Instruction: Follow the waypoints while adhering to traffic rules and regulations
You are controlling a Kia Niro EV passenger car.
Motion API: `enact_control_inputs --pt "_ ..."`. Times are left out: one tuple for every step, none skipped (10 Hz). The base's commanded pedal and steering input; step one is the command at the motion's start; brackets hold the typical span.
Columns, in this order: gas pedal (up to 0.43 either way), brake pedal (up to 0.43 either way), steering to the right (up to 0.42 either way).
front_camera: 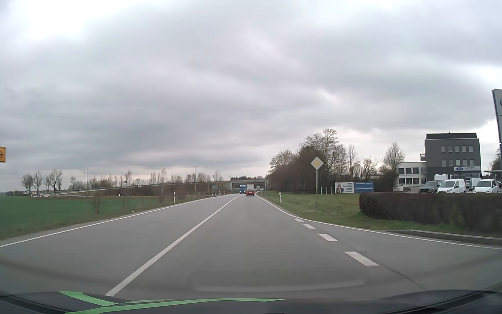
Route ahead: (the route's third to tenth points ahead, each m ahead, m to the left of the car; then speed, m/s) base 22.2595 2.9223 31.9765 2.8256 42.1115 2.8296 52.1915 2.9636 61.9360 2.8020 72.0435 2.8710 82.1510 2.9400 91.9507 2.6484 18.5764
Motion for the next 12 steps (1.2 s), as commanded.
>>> enact_control_inputs --pt "0.130 0.000 0.000" --pt "0.130 0.000 0.000" --pt "0.130 0.000 0.000" --pt "0.130 0.000 0.000" --pt "0.130 0.000 0.000" --pt "0.130 0.000 0.000" --pt "0.130 0.000 0.000" --pt "0.130 0.000 0.000" --pt "0.130 0.000 0.000" --pt "0.130 0.000 -0.001" --pt "0.130 0.000 0.000" --pt "0.130 0.000 0.000"
